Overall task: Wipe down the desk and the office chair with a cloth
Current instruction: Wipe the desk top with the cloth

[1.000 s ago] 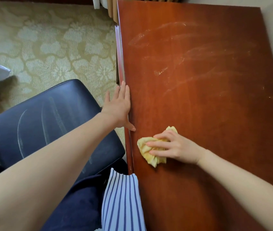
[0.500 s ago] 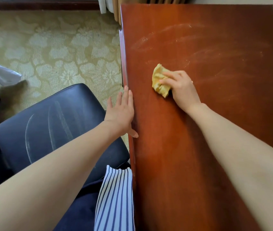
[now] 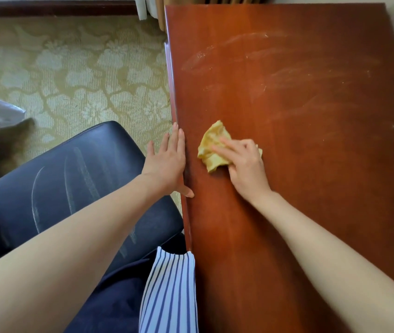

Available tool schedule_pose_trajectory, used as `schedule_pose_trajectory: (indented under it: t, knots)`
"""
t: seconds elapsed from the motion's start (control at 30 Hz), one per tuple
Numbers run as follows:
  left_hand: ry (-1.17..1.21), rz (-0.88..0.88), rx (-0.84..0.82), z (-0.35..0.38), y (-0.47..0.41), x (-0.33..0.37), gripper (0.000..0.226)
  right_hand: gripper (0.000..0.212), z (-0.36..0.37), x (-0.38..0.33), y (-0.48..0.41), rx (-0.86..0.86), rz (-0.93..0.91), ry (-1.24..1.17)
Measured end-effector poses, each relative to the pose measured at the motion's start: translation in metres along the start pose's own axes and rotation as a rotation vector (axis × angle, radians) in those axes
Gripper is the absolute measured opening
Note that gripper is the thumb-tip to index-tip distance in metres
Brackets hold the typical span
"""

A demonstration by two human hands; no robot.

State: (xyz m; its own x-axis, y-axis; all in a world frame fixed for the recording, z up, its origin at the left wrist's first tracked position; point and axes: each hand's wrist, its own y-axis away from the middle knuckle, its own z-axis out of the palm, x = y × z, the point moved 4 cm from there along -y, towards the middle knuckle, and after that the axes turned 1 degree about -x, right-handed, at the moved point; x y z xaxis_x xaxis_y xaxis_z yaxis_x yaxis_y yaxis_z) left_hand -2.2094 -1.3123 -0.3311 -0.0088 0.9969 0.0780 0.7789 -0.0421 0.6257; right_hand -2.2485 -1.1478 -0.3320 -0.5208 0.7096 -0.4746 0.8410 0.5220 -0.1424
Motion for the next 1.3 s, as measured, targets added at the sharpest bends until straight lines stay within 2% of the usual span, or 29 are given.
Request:
schedule_pose_trajectory:
  t: [0.2,0.33,0.5,0.63,0.73,0.9,1.13,1.23,1.3]
  knots:
    - [0.035,0.025,0.01,0.001,0.001,-0.001,0.146,0.045,0.006,-0.029,0.087,-0.218,-0.279,-0.088]
    - [0.089,0.06,0.013,0.004,0.001,-0.004,0.144,0.026,0.004,-0.037,0.12,-0.35,-0.539,-0.094]
    - [0.111,0.081,0.116,0.012,0.005,-0.02,0.116,0.022,-0.001,-0.033,0.091,-0.392,-0.814,-0.029]
    - [0.207,0.031,0.141,0.031,0.016,-0.039,0.095,0.022,0.001,-0.032,0.049,-0.431,-0.855,0.011]
    - [0.238,-0.01,0.126,0.046,0.027,-0.051,0.09,0.027,0.004,-0.033,0.007,-0.386,-0.813,0.032]
    - [0.276,-0.048,0.113,0.058,0.043,-0.066,0.085,0.028,0.013,-0.039,-0.064,-0.279,-0.626,0.062]
    - [0.291,-0.065,0.119,0.056,0.056,-0.075,0.084,0.035,0.03,-0.029,-0.109,-0.053,0.002,0.075]
    - [0.296,-0.062,0.118,0.054,0.059,-0.08,0.09,0.039,0.039,-0.038,-0.099,0.02,0.137,0.055]
    - [0.301,-0.054,0.111,0.053,0.061,-0.08,0.096,0.04,0.041,-0.043,-0.085,0.009,0.128,0.023]
